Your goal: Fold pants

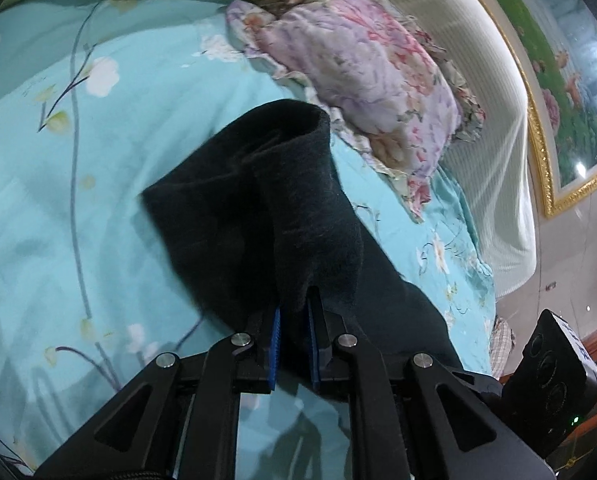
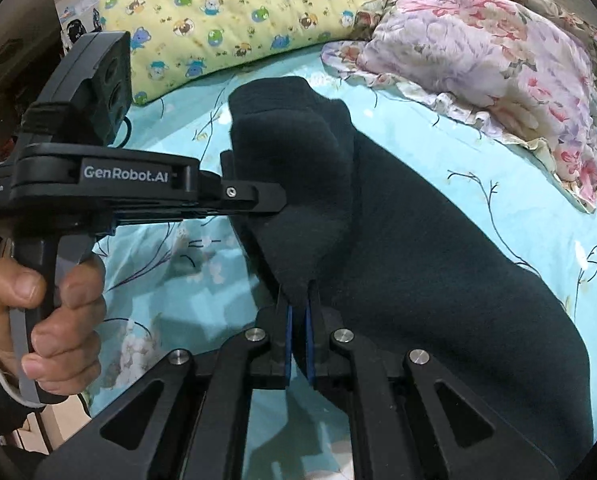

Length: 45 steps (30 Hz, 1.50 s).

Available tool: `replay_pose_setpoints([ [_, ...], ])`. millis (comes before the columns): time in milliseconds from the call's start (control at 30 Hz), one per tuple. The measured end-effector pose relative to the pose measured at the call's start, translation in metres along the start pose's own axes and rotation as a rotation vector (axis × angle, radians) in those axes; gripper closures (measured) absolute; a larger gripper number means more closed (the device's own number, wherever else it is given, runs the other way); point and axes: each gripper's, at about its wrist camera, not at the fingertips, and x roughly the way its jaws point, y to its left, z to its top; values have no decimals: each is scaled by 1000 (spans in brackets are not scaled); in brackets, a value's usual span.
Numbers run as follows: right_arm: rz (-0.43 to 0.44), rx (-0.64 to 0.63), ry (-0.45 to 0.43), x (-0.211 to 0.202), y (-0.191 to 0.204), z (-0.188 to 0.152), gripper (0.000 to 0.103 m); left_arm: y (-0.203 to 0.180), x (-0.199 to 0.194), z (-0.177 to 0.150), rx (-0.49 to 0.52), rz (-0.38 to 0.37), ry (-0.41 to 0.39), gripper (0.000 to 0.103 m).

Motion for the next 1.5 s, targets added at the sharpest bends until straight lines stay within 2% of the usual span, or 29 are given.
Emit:
replay_pose_setpoints([
  [133, 25, 44, 19, 5, -3, -1, 88, 6, -8, -2, -4, 17, -9, 91],
  [333, 48, 77, -8, -3, -3, -1, 83, 2, -25, -4, 30, 79, -41, 79],
  [467, 111, 140, -53, -19, -8, -5, 76, 1, -31, -3, 24, 100, -41, 65],
  [600, 121, 186, -98, -37, -17, -13, 50, 2, -36, -3, 2, 105, -43, 49],
  [667, 104, 212, -116, -47, -25, -19, 49, 4, -35, -2, -8, 127, -39, 41],
  [867, 25, 335, -157, -69, -77, -34, 49, 16, -24, 4, -53, 130, -15, 41],
  [1100, -55, 437, -174, -79, -134, -41, 49, 12, -13, 10, -33, 143, -7, 38],
  [1267, -56, 473, -174, -72, -157, -35, 49, 12, -9, 16, -16, 140, -3, 38],
  [1500, 1, 494, -128, -43, -178, -20, 49, 9, -1, 22, 33, 165, 15, 38],
])
